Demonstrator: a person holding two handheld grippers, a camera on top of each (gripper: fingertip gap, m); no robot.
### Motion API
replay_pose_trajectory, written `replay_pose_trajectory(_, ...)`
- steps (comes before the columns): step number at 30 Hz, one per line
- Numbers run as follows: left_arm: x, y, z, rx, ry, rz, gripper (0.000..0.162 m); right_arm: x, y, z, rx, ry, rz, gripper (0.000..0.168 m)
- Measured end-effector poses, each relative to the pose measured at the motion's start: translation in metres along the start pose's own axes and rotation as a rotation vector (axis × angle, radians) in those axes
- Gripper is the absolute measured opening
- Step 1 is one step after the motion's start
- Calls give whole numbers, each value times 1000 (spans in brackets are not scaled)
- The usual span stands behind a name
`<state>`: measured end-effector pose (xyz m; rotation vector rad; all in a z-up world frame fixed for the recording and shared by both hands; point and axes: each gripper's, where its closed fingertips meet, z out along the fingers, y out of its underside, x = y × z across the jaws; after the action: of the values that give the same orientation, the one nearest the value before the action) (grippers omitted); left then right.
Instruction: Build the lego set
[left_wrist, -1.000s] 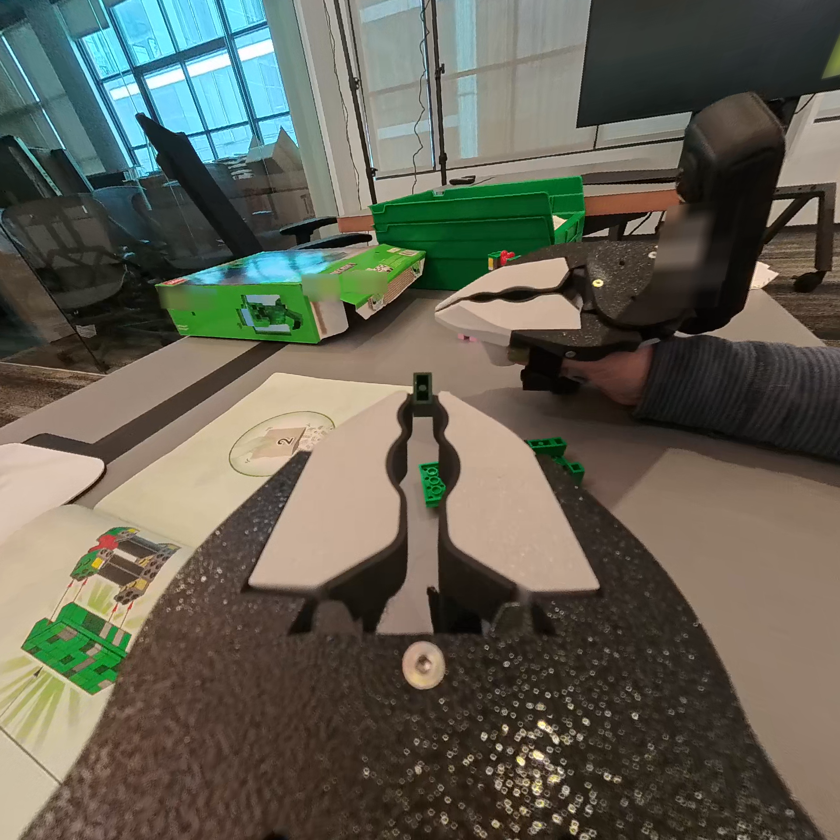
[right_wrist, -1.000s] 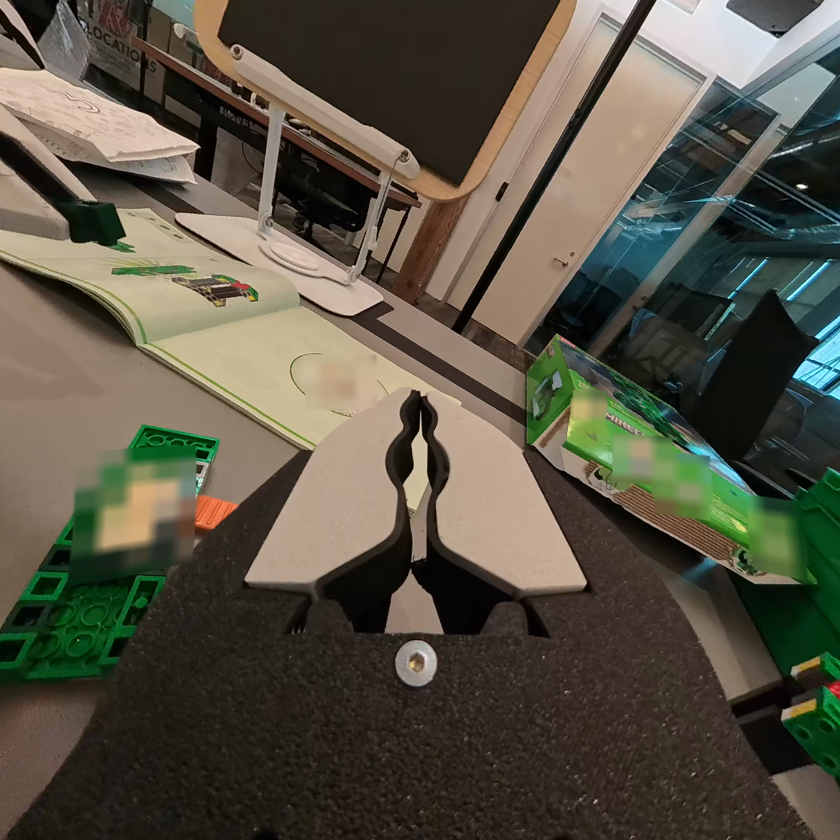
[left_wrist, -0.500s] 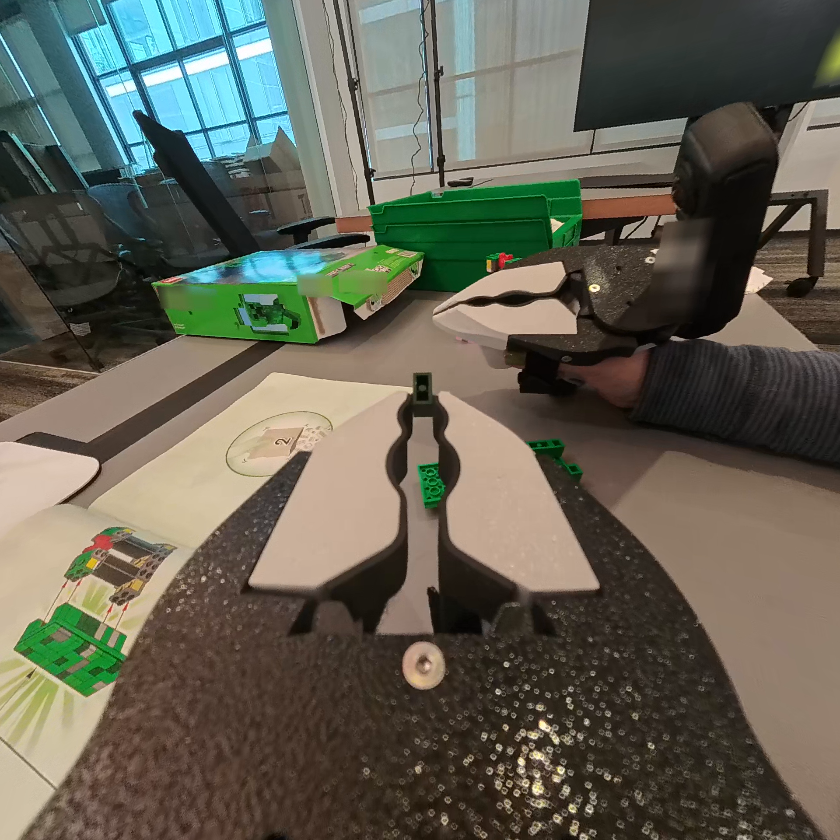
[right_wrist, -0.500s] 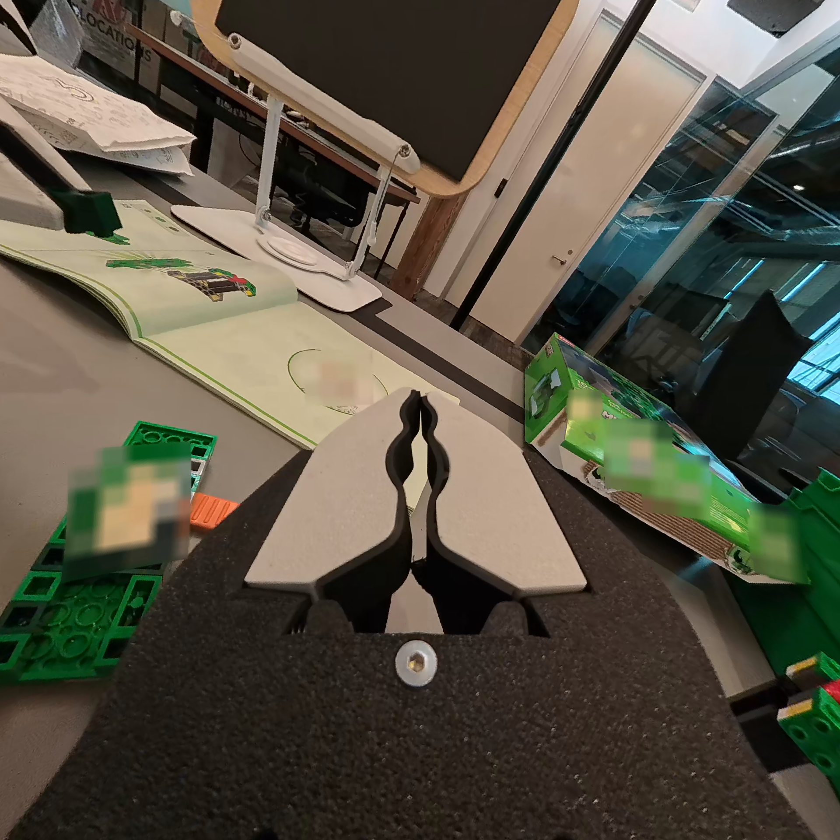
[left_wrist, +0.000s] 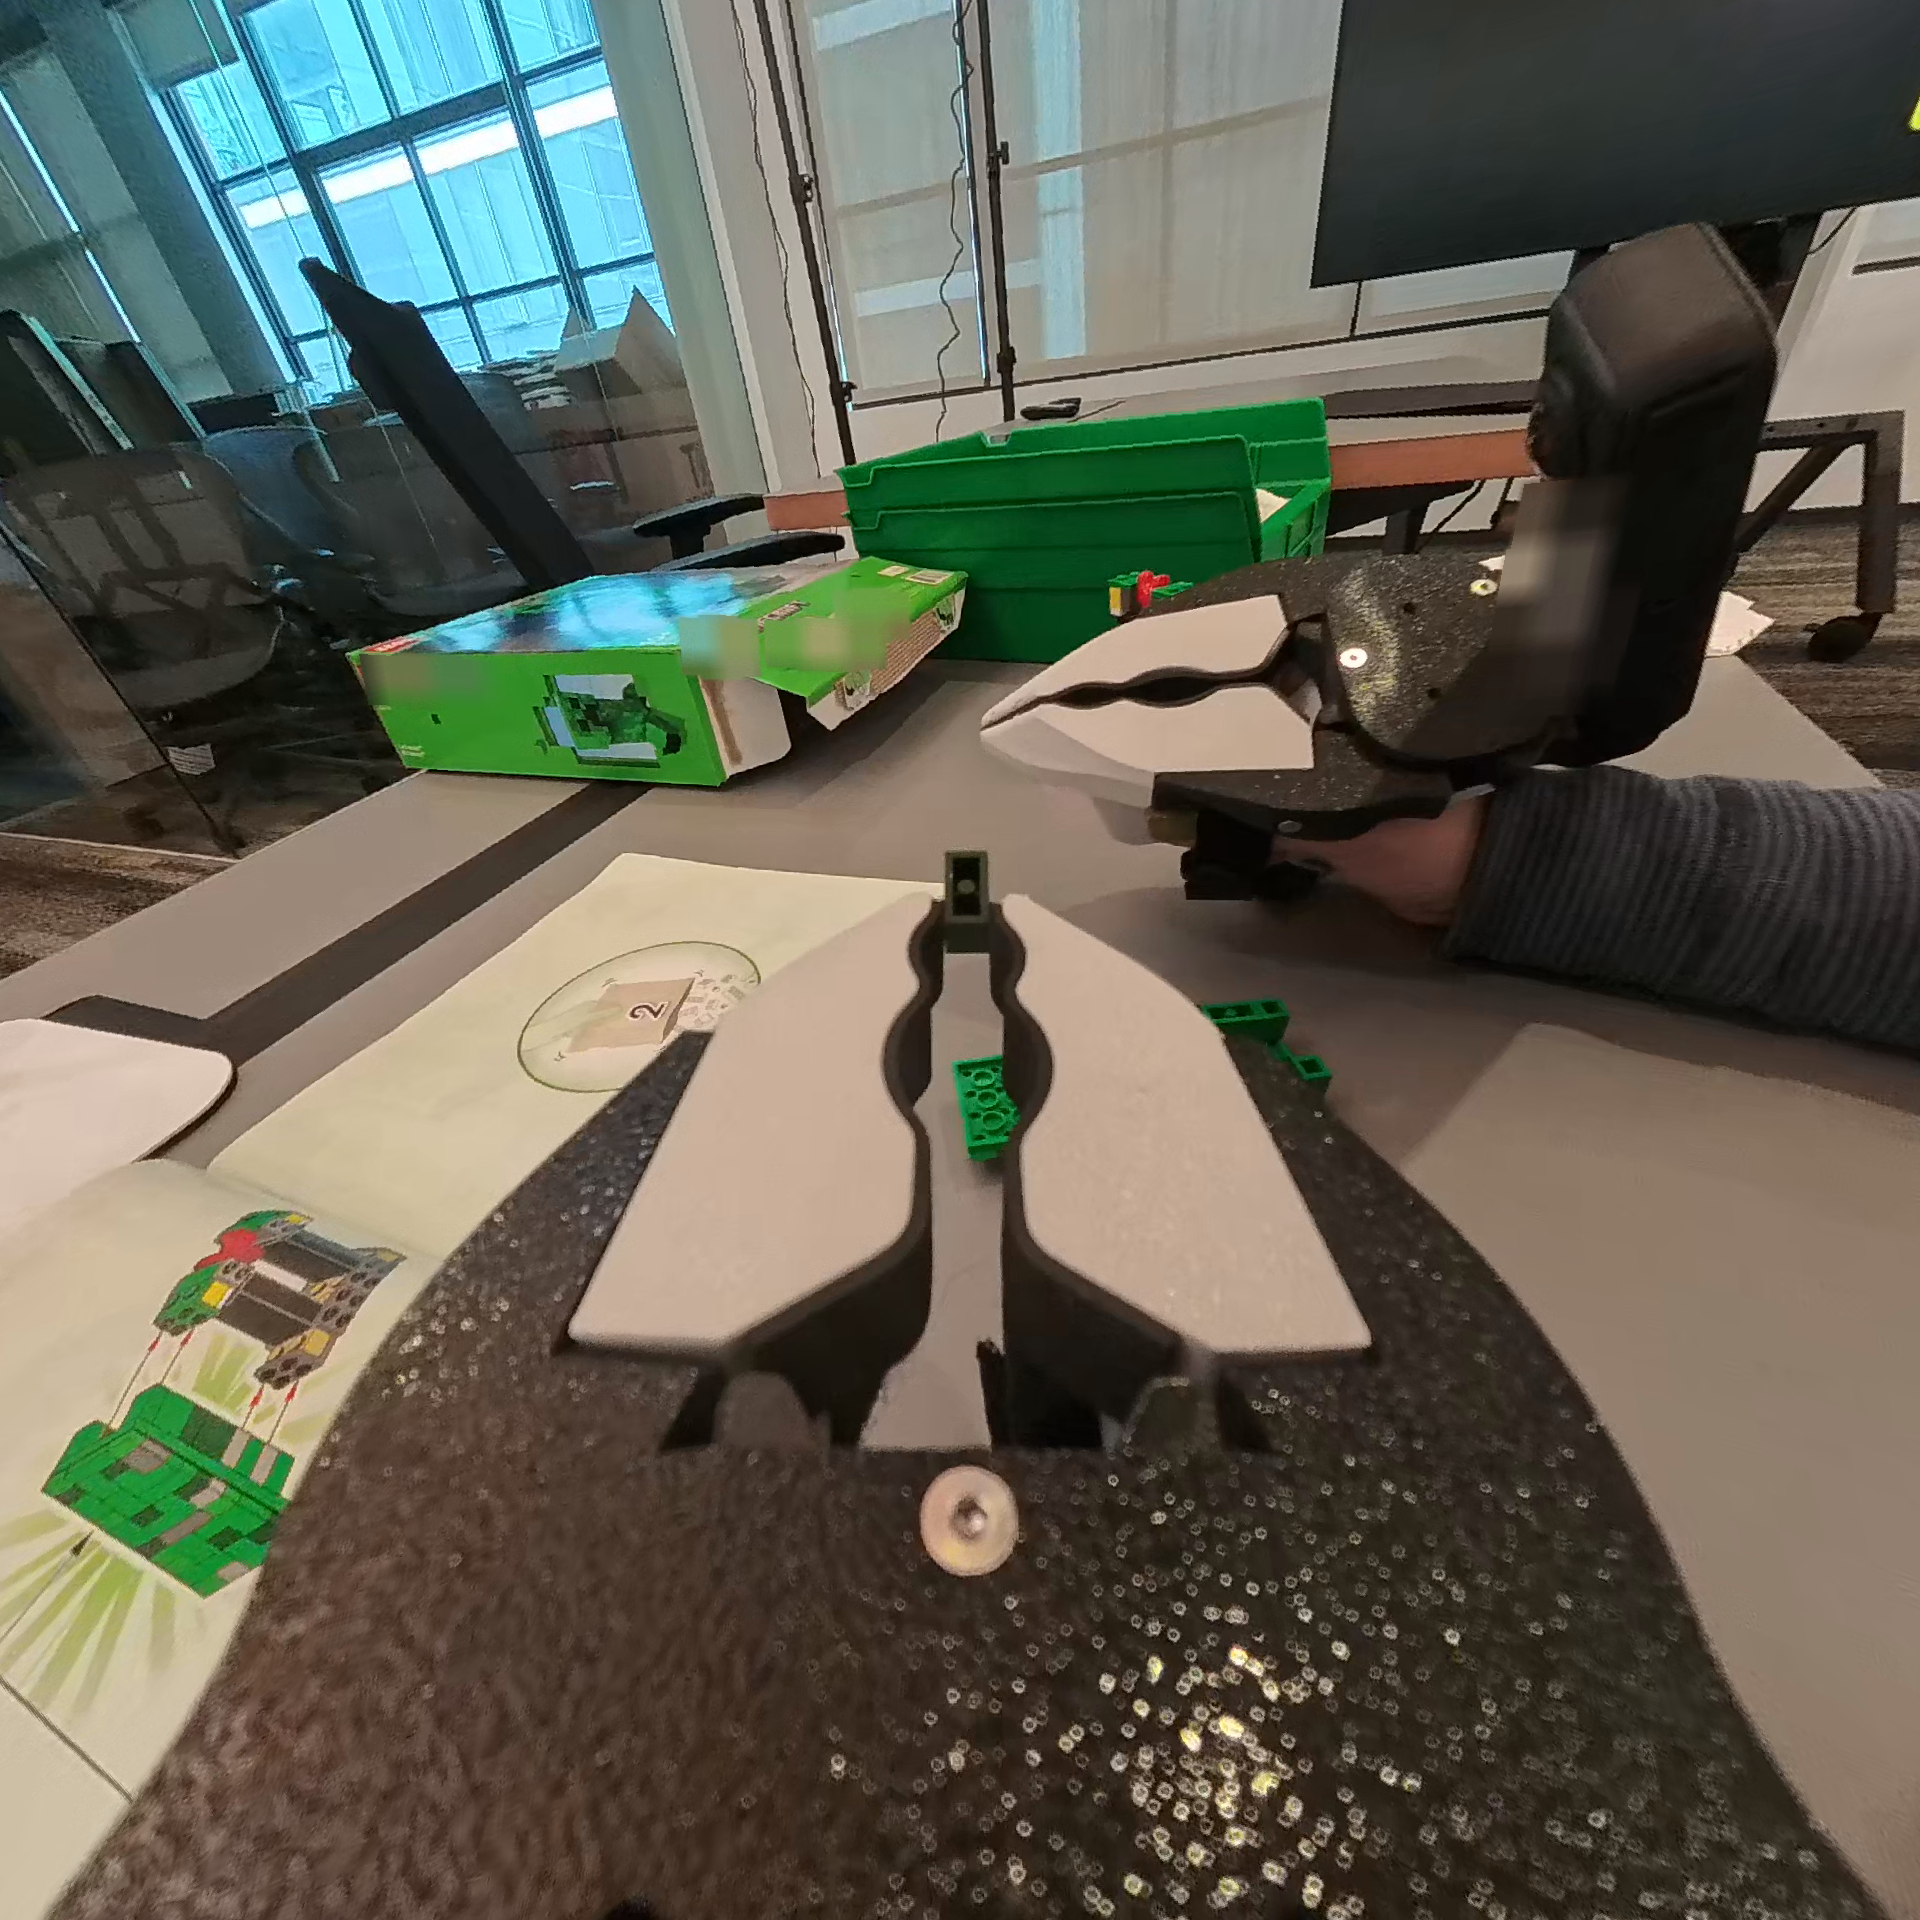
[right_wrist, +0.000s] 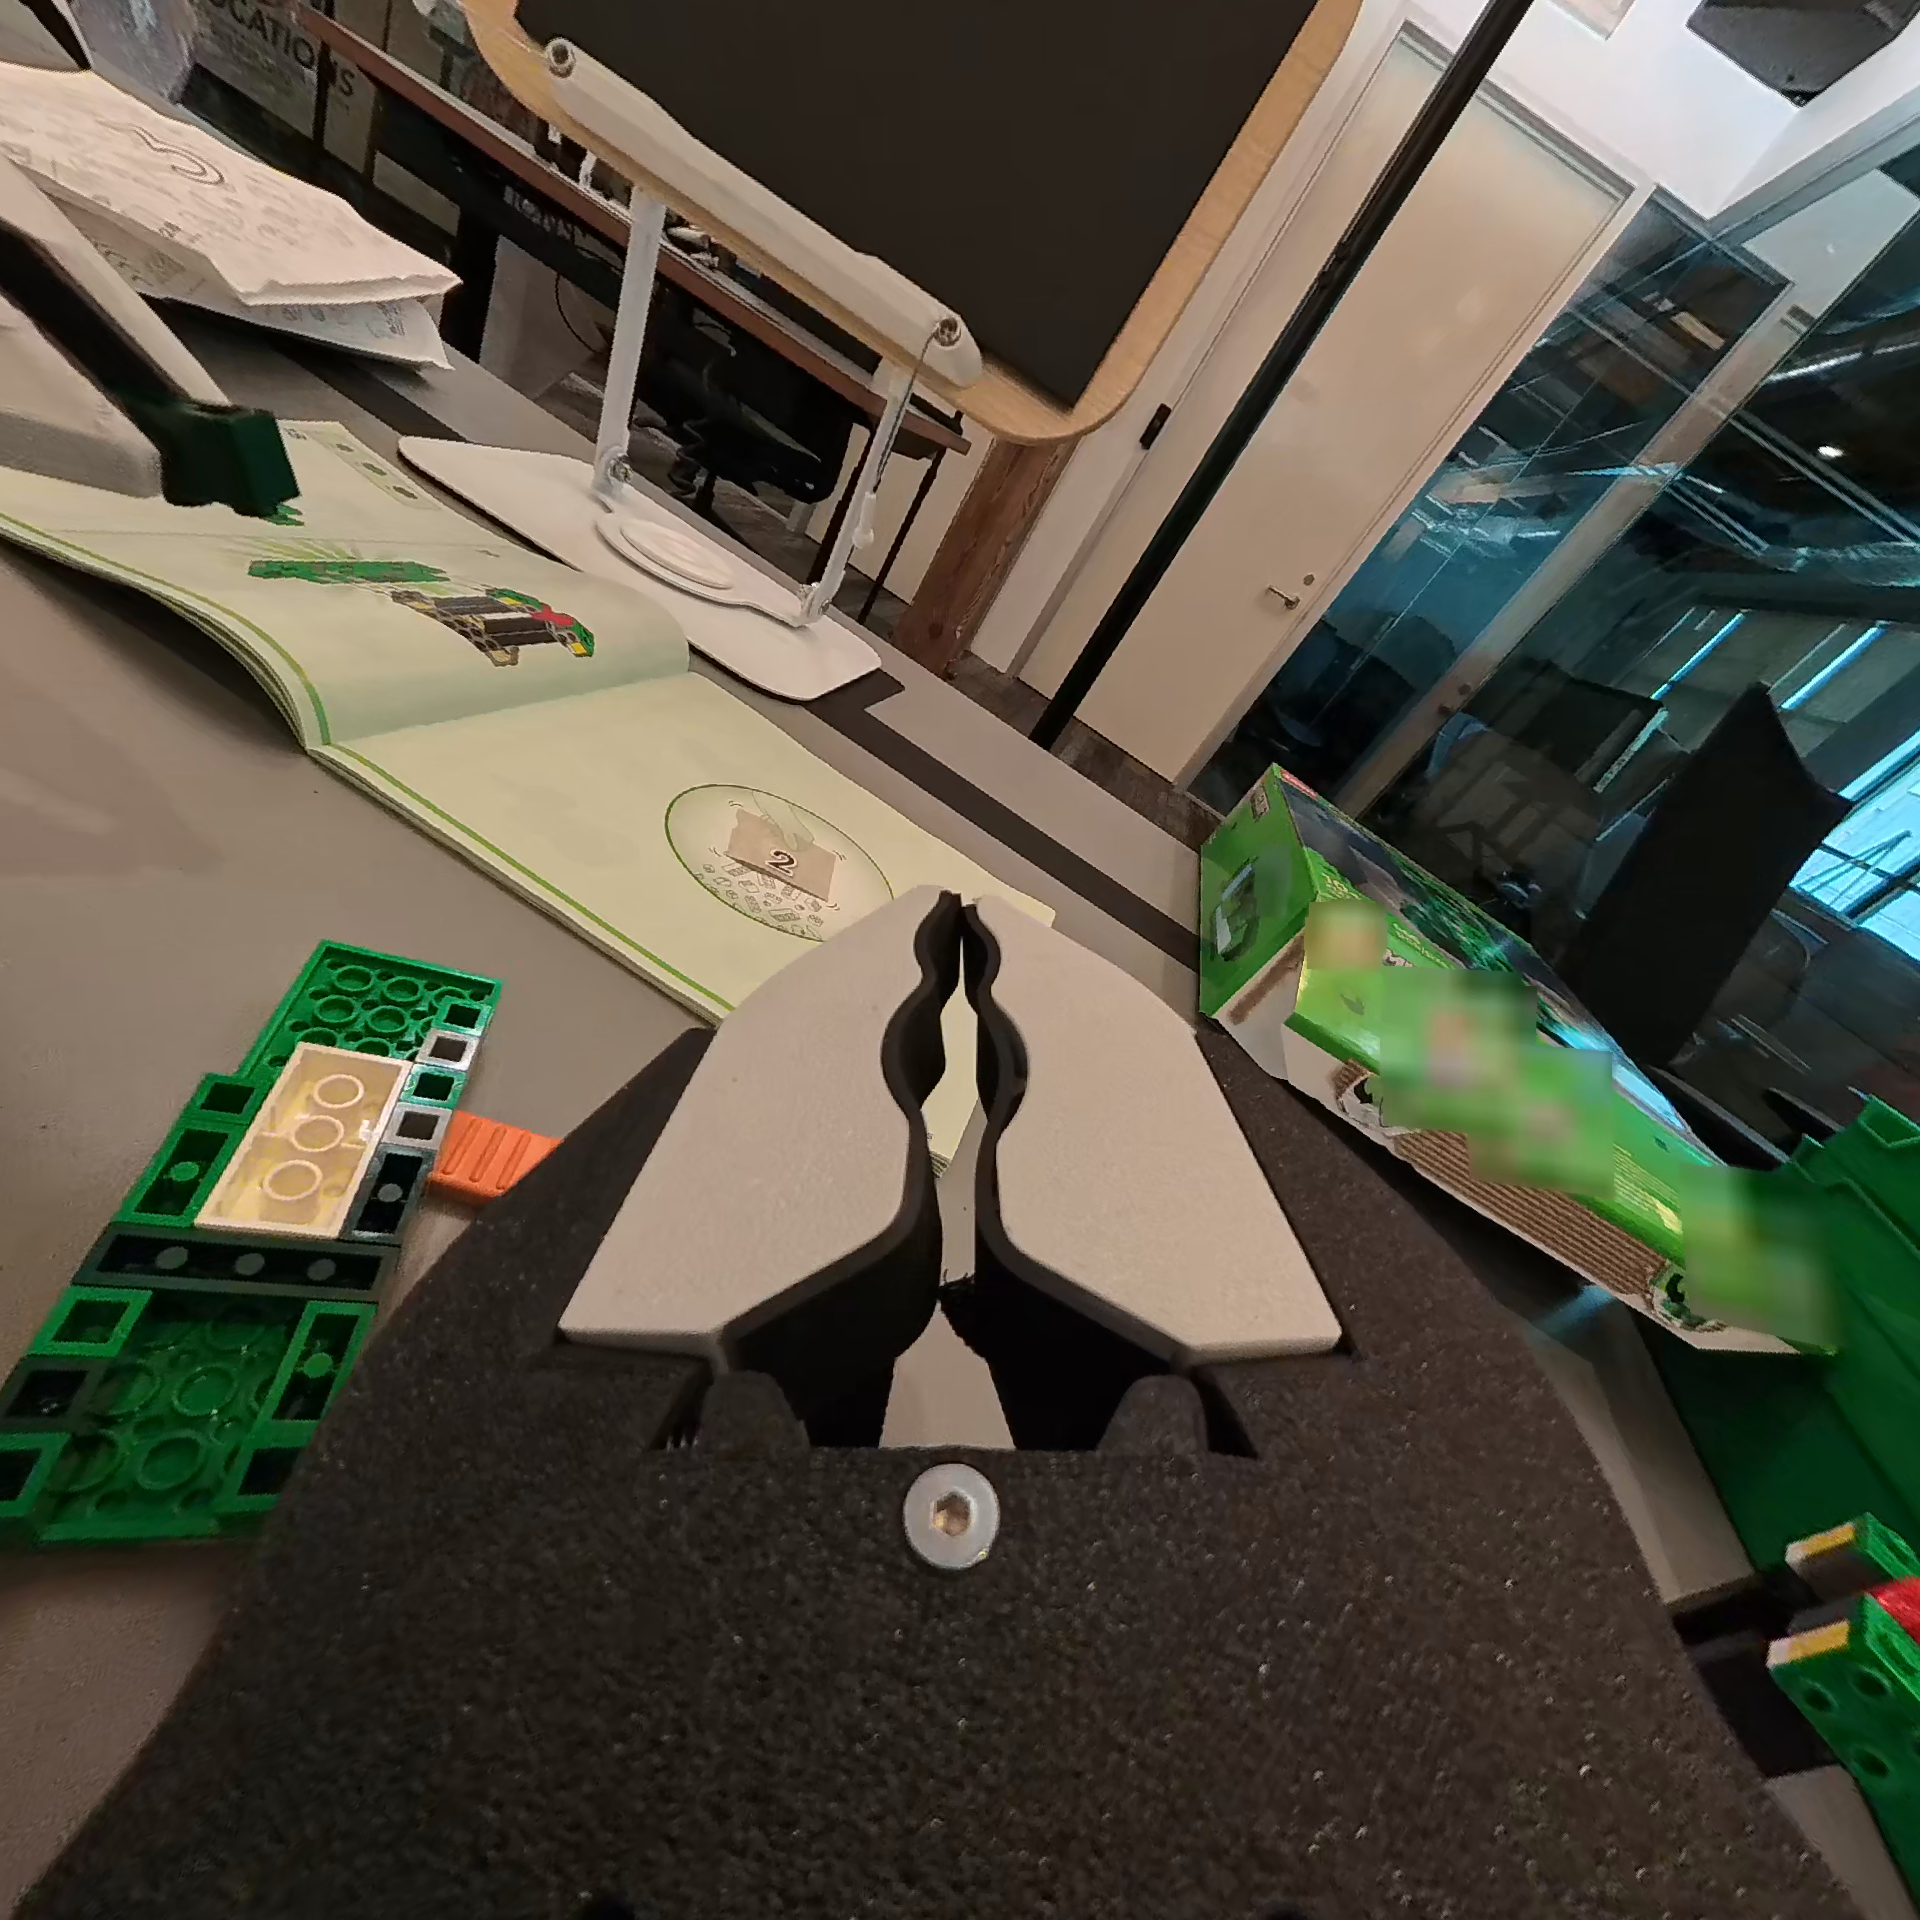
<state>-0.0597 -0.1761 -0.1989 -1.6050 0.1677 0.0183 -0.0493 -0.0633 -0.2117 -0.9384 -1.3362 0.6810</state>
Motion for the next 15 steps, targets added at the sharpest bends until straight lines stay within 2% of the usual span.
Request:
replay_pose_trajectory(11, 1, 1, 0, -6, 4, 9, 7, -1, 0, -1, 2, 0, -8, 0)
replay_pose_trajectory(15, 0, 7, 0, -45, 17, 65, 7, -1, 0, -1, 2, -4, -12, 0)
